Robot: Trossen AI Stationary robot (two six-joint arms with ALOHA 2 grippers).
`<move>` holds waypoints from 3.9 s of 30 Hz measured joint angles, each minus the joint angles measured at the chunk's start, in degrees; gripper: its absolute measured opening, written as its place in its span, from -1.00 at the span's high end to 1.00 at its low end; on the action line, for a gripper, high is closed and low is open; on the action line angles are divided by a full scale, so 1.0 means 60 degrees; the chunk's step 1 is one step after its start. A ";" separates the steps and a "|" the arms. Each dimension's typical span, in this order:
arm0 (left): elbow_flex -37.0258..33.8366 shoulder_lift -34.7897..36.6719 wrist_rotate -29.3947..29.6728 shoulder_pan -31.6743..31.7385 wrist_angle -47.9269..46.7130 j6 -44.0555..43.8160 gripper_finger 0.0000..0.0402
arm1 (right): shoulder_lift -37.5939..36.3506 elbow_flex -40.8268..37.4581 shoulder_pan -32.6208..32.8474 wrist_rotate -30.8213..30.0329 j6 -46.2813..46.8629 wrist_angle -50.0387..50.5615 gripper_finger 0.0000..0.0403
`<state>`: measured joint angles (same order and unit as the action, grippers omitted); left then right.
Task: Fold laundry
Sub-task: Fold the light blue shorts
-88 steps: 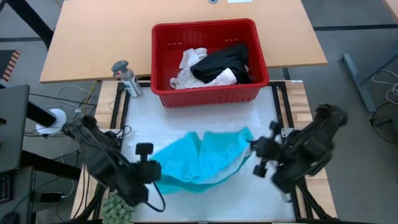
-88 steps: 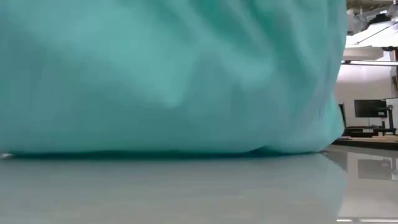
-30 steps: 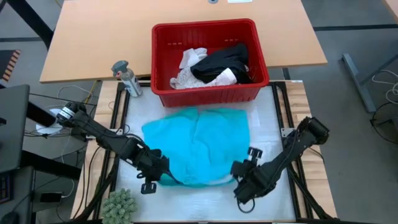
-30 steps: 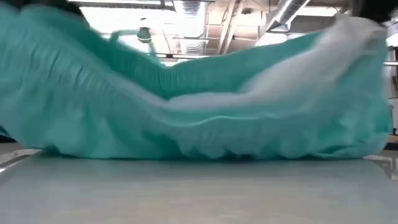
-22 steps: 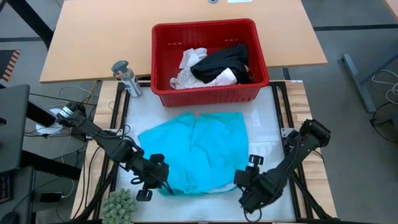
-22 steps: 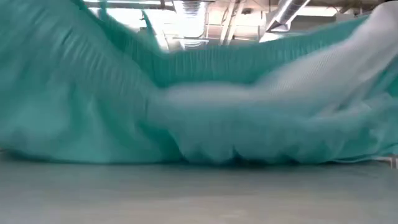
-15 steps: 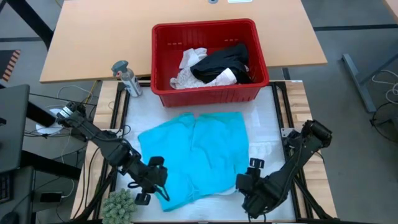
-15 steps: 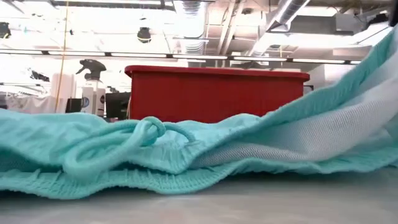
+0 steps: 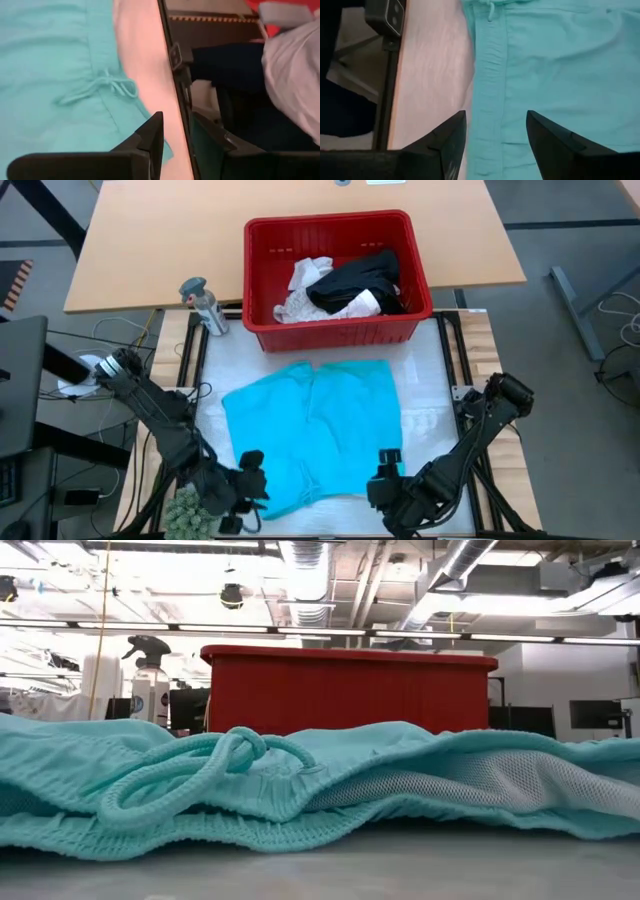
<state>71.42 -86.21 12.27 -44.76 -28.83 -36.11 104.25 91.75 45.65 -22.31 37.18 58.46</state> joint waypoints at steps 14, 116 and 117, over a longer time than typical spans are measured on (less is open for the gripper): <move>-0.0007 -0.1582 -0.0849 -0.0169 0.0789 -0.0614 0.59 | 0.0399 -0.1418 0.0157 0.0005 -0.0438 -0.1797 -0.04; 0.3646 -0.4702 0.3814 -0.0938 -0.2343 -0.6365 0.26 | 0.1865 0.0877 -0.4357 -0.5783 0.3222 0.3199 0.92; 0.3646 -0.4816 0.3835 -0.0911 -0.2615 -0.6927 0.23 | 0.1865 0.0877 -0.4357 -0.5783 0.3221 0.3195 0.92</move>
<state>93.30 -115.10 35.28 -50.23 -44.52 -77.67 115.44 97.01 19.51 -57.01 56.51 77.62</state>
